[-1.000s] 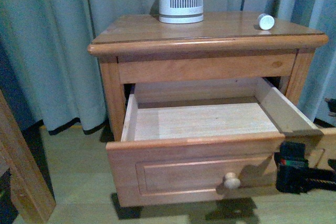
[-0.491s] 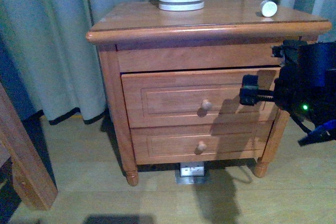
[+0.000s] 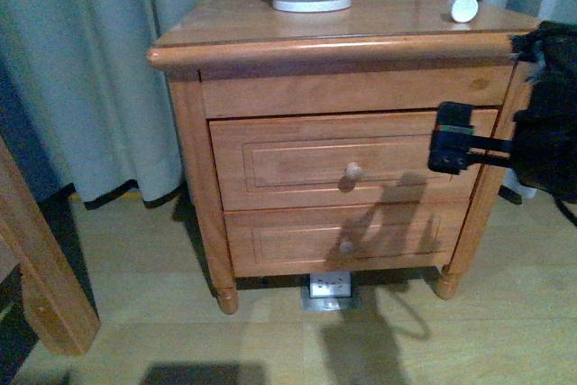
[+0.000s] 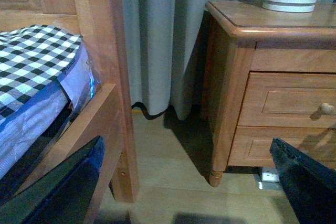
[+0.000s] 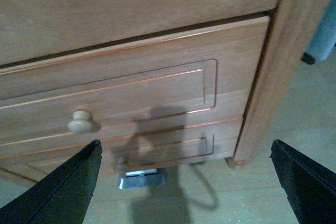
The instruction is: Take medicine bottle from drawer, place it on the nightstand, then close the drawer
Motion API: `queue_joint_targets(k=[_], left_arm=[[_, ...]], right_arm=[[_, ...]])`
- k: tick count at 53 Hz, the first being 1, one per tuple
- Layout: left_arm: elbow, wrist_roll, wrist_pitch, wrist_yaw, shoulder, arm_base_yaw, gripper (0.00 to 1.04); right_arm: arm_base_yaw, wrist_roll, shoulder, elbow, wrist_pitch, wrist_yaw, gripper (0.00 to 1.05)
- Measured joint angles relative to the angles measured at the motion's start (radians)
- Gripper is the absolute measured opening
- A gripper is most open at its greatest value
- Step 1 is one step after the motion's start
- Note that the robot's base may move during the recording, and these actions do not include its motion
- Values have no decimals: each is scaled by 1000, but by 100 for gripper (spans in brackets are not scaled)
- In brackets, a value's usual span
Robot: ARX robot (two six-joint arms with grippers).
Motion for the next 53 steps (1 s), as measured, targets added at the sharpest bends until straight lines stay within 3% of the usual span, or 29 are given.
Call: queue_joint_targets(k=[12,22,28,36,43,49,53], left_arm=[[0,0,0,0,0,0,98],[0,0,0,0,0,0,98],[0,0,0,0,0,0,98],[0,0,0,0,0,0,98],[0,0,0,0,0,0,98],[0,0,0,0,0,0,98],[0,0,0,0,0,0,98]], right_arm=[[-30,-64,-478,-333,3,132,98],[-33,-146,-938,-545,-119,225,98],[24,-187,-1239,-648,-264,338,98],[168,-250,-1592,-739,-477,487,98],[178,-243,-1746,-750,-672,476,98],[176,-243,-1758,-753,-689,474,98],[72,-244,-1822,-763,-728,163,84]])
